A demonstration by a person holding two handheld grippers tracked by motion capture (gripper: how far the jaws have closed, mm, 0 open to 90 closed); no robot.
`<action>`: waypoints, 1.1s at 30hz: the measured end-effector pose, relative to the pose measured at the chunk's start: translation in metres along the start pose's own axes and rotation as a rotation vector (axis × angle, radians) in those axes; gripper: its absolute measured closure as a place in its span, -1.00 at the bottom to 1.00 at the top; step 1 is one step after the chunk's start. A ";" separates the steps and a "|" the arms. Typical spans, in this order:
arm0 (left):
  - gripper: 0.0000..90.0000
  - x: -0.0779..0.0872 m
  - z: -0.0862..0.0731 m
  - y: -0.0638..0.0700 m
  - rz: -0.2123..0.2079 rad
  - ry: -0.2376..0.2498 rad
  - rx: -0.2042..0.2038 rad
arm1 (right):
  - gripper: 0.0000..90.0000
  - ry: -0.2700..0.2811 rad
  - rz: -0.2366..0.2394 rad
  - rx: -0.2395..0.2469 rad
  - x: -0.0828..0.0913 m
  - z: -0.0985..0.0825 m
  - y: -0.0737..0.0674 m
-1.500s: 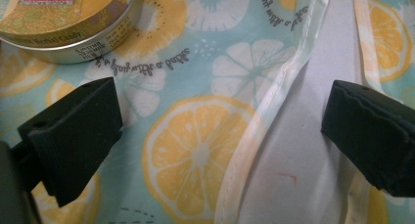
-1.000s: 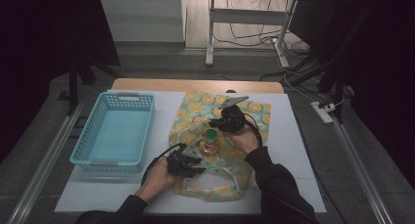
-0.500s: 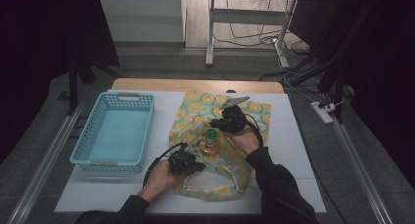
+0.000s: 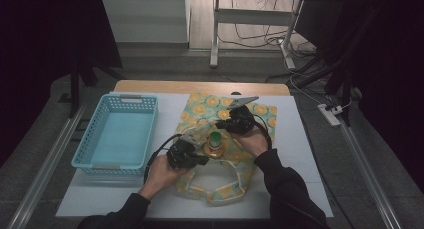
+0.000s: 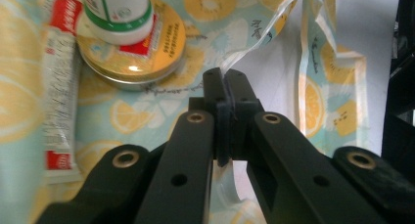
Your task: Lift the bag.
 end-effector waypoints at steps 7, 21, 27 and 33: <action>0.99 0.013 0.015 -0.001 0.012 0.027 -0.020 | 1.00 0.005 0.006 0.008 0.007 0.008 -0.003; 0.99 0.048 0.057 -0.004 0.006 0.090 -0.036 | 1.00 0.030 0.020 0.040 0.026 0.030 -0.012; 0.99 0.061 0.072 -0.009 0.003 0.104 -0.033 | 1.00 0.038 0.034 0.039 0.035 0.037 -0.014; 0.99 0.079 0.093 -0.012 0.002 0.134 -0.034 | 1.00 0.057 0.041 0.048 0.048 0.049 -0.017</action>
Point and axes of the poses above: each handheld gripper's, and its own axes: x roughly backward along the jaws, z roughly out of its top, y roughly to its right, the point moved 5 cm from there along -x, roughly forward along the jaws, and after that the axes turned 2 degrees about -z, right-handed, at the moved point
